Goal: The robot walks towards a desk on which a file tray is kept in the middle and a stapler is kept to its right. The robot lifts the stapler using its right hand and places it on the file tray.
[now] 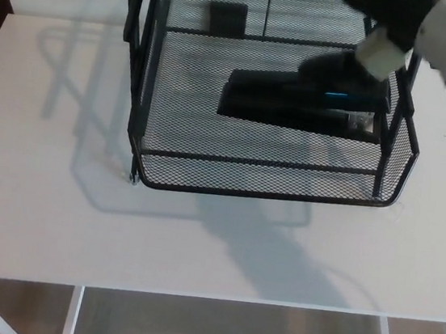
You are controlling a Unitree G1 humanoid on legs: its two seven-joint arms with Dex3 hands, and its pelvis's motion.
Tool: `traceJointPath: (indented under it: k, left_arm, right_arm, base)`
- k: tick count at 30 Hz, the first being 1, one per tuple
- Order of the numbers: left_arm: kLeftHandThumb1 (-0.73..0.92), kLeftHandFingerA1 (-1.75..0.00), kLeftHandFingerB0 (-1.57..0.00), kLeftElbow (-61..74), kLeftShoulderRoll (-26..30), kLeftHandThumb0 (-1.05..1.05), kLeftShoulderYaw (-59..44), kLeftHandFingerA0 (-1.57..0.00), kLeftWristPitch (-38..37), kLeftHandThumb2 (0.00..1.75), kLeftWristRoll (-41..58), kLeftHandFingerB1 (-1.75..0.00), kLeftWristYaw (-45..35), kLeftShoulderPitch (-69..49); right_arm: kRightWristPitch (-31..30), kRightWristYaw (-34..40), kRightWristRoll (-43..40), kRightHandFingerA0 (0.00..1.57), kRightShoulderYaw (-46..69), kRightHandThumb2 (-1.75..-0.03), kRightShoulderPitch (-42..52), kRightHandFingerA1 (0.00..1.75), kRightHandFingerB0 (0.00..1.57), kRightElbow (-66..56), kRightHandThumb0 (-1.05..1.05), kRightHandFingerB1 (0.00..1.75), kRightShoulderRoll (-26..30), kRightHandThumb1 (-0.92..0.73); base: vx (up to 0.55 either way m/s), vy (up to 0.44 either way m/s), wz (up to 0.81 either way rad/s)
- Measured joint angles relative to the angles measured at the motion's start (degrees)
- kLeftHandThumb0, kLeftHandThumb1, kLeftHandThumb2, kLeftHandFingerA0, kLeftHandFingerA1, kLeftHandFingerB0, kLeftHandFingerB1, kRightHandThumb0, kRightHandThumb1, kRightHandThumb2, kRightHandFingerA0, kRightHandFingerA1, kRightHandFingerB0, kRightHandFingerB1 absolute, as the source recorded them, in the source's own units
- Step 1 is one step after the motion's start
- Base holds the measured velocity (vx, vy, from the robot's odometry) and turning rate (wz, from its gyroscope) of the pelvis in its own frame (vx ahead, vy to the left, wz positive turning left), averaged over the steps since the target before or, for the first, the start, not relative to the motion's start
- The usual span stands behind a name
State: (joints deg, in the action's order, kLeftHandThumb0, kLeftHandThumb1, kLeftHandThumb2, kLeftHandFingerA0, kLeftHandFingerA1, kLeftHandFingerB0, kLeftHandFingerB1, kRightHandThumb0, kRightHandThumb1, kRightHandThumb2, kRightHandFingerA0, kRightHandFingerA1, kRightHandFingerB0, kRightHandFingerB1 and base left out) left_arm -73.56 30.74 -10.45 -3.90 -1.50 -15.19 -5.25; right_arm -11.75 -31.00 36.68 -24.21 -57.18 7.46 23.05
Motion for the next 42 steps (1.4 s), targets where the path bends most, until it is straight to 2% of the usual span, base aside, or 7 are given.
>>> traceJointPath:
  k: [9, 10, 11, 19, 23, 24, 42]
  left_arm:
    - [0.73, -0.91, -0.16, -0.4, 0.0, -1.04, 0.0, -0.48, 0.0, 1.28, 0.0, -0.72, 0.1, 0.0]
    - [0.92, -1.02, -0.11, -0.4, 0.0, -1.01, 0.0, -0.41, 0.0, 0.82, 0.0, -0.81, 0.1, 0.0]
    - [0.7, -0.93, -0.14, -0.4, 0.0, -1.05, 0.1, -0.51, 0.0, 1.28, -0.1, -0.72, 0.1, 0.0]
    - [0.69, -0.9, -0.1, -0.4, 0.0, -1.05, 0.1, -0.43, 0.0, 1.28, -0.1, -0.69, 0.0, 0.2]
    - [0.7, -0.9, -0.08, -0.5, 0.0, -1.05, 0.1, -0.44, 0.1, 1.29, -0.1, -0.7, 0.0, 0.3]
    - [0.7, -0.9, -0.09, -0.5, 0.0, -1.05, 0.1, -0.43, 0.1, 1.29, -0.1, -0.7, 0.0, 0.4]
    - [0.72, -0.9, -0.12, -0.5, 0.0, -1.05, 0.1, -0.44, 0.1, 1.3, -0.1, -0.71, 0.0, 2.0]
  right_arm:
    - [-3.2, -6.2, -3.7, 0.0, 13.9, -1.02, -3.0, 0.02, 0.0, -11.0, -1.04, 0.0, 9.3, -0.73]
    - [-3.5, -6.8, -4.5, 0.0, 15.9, -1.03, -3.0, 0.05, 0.0, -12.2, -0.99, 0.05, 10.8, -0.72]
    - [-3.6, -7.4, -5.2, 0.0, 17.7, -0.99, -2.9, 0.08, 0.05, -13.2, -0.96, 0.04, 12.2, -0.7]
    - [-3.0, -8.9, -8.5, 0.0, 31.4, -0.63, 2.4, 0.18, 0.11, -14.8, -0.71, 0.28, 20.3, -0.75]
    - [-3.1, -9.8, -9.9, 0.03, 39.0, -0.99, 7.7, 0.23, 0.05, -14.8, -0.76, 0.29, 22.2, -0.61]
    - [-3.1, -10.0, -10.2, 0.04, 40.8, -0.63, 9.2, 0.28, 0.11, -14.8, -0.72, 0.25, 22.4, -0.77]
    - [-1.4, -6.2, -17.2, 0.28, 71.5, -0.81, 47.9, 0.85, 0.01, 4.2, -0.61, 0.45, 10.4, -0.44]
  base:
    - [0.0, 0.0, 0.0]
    - [0.0, 0.0, 0.0]
    - [0.0, 0.0, 0.0]
    - [0.0, 0.0, 0.0]
    - [0.0, 0.0, 0.0]
    - [0.0, 0.0, 0.0]
    - [0.0, 0.0, 0.0]
